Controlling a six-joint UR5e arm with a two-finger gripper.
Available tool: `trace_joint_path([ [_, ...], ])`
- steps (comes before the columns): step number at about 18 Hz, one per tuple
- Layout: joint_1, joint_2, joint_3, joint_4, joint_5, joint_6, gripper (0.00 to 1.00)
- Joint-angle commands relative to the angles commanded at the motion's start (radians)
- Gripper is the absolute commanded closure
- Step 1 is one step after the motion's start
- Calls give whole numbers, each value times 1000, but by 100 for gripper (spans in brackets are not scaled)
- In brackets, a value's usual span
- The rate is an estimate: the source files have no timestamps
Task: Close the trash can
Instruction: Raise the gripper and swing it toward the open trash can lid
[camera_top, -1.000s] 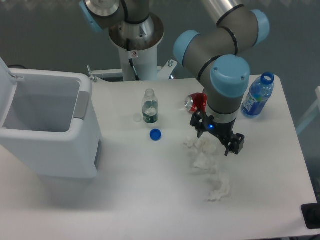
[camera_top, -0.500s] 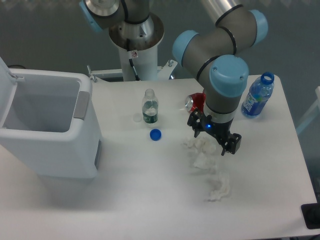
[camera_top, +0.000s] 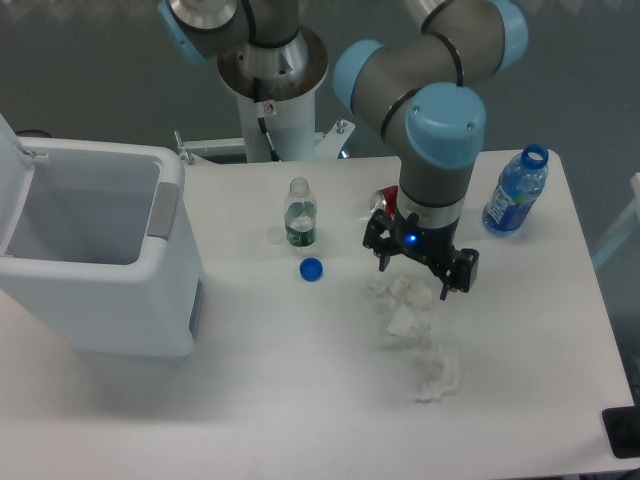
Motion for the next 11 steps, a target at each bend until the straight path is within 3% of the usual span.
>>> trace_joint_path([
  [2, 3, 37, -15, -9, -58, -59, 35],
  [7, -27, 164, -96, -15, -128, -184, 87],
  [9, -52, 212, -115, -38, -137, -219, 100],
  [11, -69, 258, -117, -75, -169, -253, 100],
])
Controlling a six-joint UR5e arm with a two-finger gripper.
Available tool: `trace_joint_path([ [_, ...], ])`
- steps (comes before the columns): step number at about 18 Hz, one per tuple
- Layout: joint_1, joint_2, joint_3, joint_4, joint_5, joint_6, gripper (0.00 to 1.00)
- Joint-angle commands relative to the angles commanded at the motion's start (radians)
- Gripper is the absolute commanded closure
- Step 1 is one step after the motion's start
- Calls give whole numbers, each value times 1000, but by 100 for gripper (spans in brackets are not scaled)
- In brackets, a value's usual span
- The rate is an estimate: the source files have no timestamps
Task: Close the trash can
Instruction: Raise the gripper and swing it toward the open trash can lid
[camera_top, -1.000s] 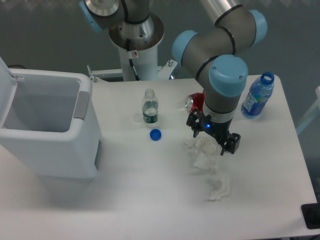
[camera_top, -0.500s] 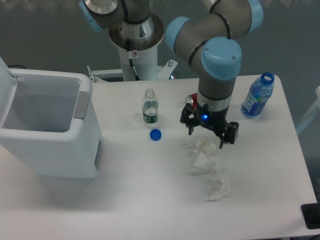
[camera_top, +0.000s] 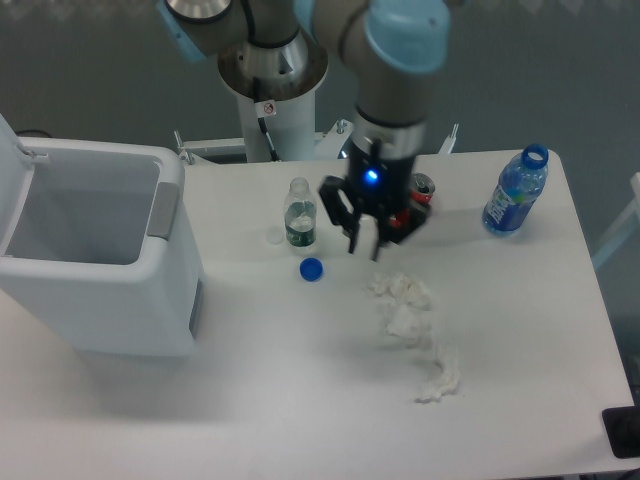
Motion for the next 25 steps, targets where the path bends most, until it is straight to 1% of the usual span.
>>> trace_joint_path([
  [3, -12, 66, -2, -9, -69, -67, 100],
  [4, -29, 87, -2, -9, -86, -92, 100],
  [8, -107, 140, -2, -5, -121, -205, 100],
  [11, -166, 163, -3, 1, -160, -302, 100],
  [14, -231, 196, -6, 1, -210, -316, 100],
  [16, -253, 221, -11, 6, -250, -315, 100],
  [18, -268, 238, -11, 38, -284, -318, 100],
  [22, -295, 284, -11, 76, -345, -321, 100],
  [25, -325, 290, -2, 139, -358, -321, 100],
])
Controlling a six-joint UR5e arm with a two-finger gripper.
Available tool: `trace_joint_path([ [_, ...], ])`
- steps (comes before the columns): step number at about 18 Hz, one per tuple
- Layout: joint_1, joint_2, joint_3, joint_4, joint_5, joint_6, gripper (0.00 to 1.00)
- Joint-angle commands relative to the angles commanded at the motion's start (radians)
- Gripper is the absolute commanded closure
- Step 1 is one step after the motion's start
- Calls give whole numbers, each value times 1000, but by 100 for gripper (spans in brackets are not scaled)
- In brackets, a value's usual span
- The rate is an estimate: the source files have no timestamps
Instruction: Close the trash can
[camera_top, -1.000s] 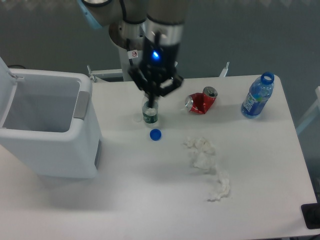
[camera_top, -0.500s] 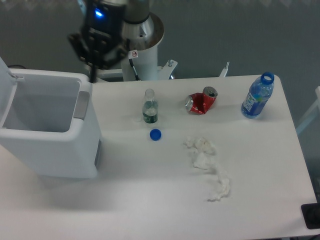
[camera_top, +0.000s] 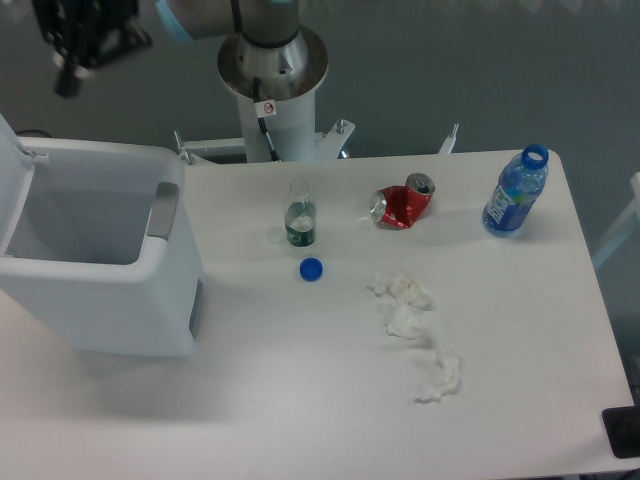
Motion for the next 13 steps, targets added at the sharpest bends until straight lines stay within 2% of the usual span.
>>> trace_joint_path([
  [2, -34, -9, 15, 31, -2, 2, 100],
  [7, -115, -31, 58, 39, -2, 23, 100],
  [13, -209, -156, 158, 45, 6, 41, 100],
])
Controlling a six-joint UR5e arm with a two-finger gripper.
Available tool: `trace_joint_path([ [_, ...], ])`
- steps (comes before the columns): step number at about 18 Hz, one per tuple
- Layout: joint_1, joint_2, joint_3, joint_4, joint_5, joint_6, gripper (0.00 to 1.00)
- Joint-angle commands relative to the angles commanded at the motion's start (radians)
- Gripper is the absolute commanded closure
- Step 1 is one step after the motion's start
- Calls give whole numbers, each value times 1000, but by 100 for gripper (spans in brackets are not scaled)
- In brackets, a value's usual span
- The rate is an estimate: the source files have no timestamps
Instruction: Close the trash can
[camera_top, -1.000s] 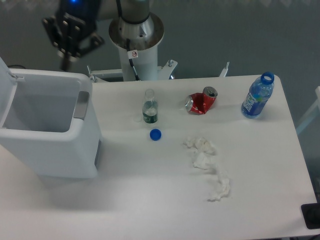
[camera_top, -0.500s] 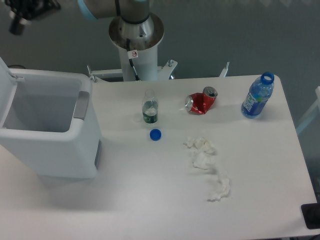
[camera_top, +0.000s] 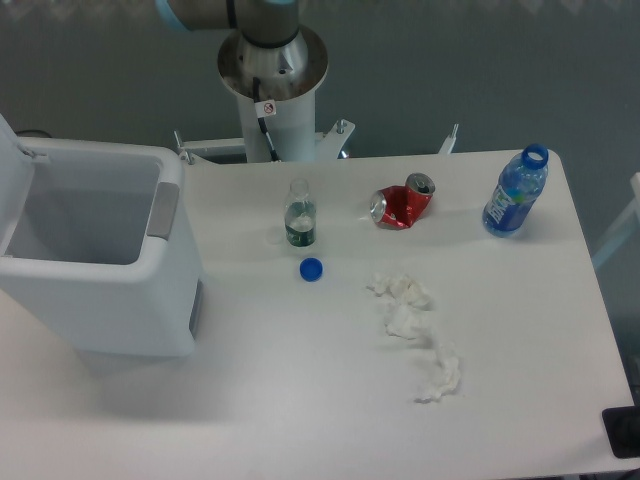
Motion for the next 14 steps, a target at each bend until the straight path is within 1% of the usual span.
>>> trace_joint_path([
  [2, -32, -46, 34, 0, 18, 5, 100],
  [4, -74, -80, 54, 0, 87, 21, 100],
  [6, -123, -98, 58, -1, 175, 35, 100],
  [7, -140, -103, 60, -5, 202, 35, 100],
  [9, -146, -103, 60, -20, 235, 35, 100],
  [12, -151, -92, 62, -75, 265, 35, 100],
  [14, -151, -76, 62, -80, 279, 34, 100],
])
